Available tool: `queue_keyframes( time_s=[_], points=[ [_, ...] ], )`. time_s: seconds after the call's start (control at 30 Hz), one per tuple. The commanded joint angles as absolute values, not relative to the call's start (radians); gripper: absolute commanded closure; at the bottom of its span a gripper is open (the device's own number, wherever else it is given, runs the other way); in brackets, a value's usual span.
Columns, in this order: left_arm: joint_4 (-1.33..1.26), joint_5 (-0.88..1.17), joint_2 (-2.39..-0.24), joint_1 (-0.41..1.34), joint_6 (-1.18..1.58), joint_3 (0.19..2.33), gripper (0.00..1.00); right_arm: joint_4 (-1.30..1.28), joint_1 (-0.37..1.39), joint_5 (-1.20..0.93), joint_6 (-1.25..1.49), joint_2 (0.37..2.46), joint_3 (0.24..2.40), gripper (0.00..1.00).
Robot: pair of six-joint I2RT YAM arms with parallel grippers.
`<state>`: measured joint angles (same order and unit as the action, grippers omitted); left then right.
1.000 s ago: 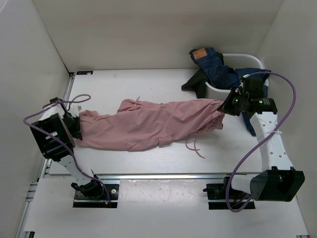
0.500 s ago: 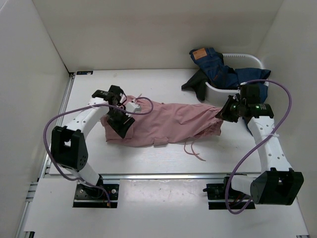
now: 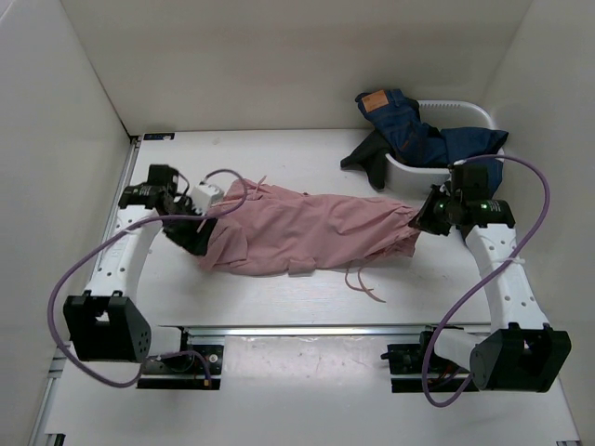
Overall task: Fold and stack the trousers
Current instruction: Flatten the trousers out
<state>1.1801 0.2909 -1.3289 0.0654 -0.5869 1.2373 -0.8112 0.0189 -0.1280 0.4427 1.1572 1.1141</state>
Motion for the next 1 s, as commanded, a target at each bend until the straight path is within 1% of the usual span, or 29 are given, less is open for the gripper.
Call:
queue_keyframes(
  time_s=[0.0, 0.07, 0.13, 0.23, 0.3, 0.37, 0.43, 0.47, 0.53, 0.6, 0.63, 0.67, 0.7, 0.73, 0.8, 0.87, 0.9, 0.93, 0.97],
  points=[
    [1.149, 0.216, -1.345, -0.053, -0.583, 1.06, 0.27, -0.805, 0.014, -0.101, 0.445, 1.123, 1.106, 1.0],
    [1.135, 0.247, -1.345, -0.078, -0.566, 1.008, 0.27, -0.796, 0.014, -0.101, 0.445, 1.123, 1.085, 1.0],
    [1.105, 0.314, -1.345, -0.089, -0.531, 1.008, 0.24, -0.796, 0.014, -0.101, 0.445, 1.114, 1.072, 1.0],
    [1.085, 0.356, -1.406, -0.089, -0.456, 1.054, 0.14, -0.784, 0.014, -0.101, 0.445, 1.114, 1.062, 1.0],
    [1.121, 0.411, -1.514, -0.078, -0.442, 1.123, 0.13, -0.773, 0.014, -0.101, 0.445, 1.114, 1.052, 1.0],
    [1.079, 0.411, -1.549, -0.069, -0.411, 1.149, 0.09, -0.764, 0.014, -0.101, 0.445, 1.114, 1.043, 1.0],
    [1.037, 0.422, -1.581, -0.069, -0.397, 1.163, 0.09, -0.755, 0.005, -0.101, 0.445, 1.123, 1.032, 1.0],
    [1.022, 0.375, -1.598, -0.06, -0.388, 1.163, 0.09, -0.755, 0.005, -0.088, 0.445, 1.123, 1.032, 1.0],
    [0.997, 0.312, -1.655, -0.06, -0.379, 1.163, 0.17, -0.755, 0.005, -0.075, 0.445, 1.123, 1.023, 1.0],
    [0.988, 0.284, -1.701, -0.06, -0.379, 1.149, 0.32, -0.744, -0.005, -0.075, 0.445, 1.123, 1.023, 1.0],
    [0.974, 0.284, -1.713, -0.06, -0.379, 1.149, 0.58, -0.744, -0.005, -0.075, 0.445, 1.123, 1.032, 1.0],
    [0.974, 0.293, -1.723, -0.06, -0.379, 1.149, 0.74, -0.744, -0.017, -0.075, 0.445, 1.123, 1.032, 1.0],
    [0.974, 0.293, -1.733, -0.06, -0.379, 1.164, 0.86, -0.744, -0.026, -0.101, 0.445, 1.132, 1.067, 1.0],
    [0.974, 0.273, -1.733, -0.06, -0.379, 1.183, 0.86, -0.744, -0.049, -0.123, 0.445, 1.147, 1.09, 1.0],
    [1.003, 0.158, -1.721, -0.086, -0.397, 1.241, 0.86, -0.744, -0.074, -0.162, 0.445, 1.167, 1.155, 1.0],
    [1.038, 0.089, -1.706, -0.142, -0.448, 1.375, 0.86, -0.779, -0.101, -0.175, 0.433, 1.206, 1.291, 1.0],
    [1.086, 0.042, -1.706, -0.214, -0.513, 1.429, 0.86, -0.804, -0.118, -0.184, 0.42, 1.219, 1.345, 1.0],
    [1.113, 0.013, -1.706, -0.251, -0.54, 1.544, 0.86, -0.855, -0.129, -0.184, 0.42, 1.25, 1.398, 1.0],
    [1.136, -0.017, -1.718, -0.286, -0.566, 1.598, 0.86, -0.879, -0.143, -0.204, 0.42, 1.262, 1.499, 1.0]
  ],
)
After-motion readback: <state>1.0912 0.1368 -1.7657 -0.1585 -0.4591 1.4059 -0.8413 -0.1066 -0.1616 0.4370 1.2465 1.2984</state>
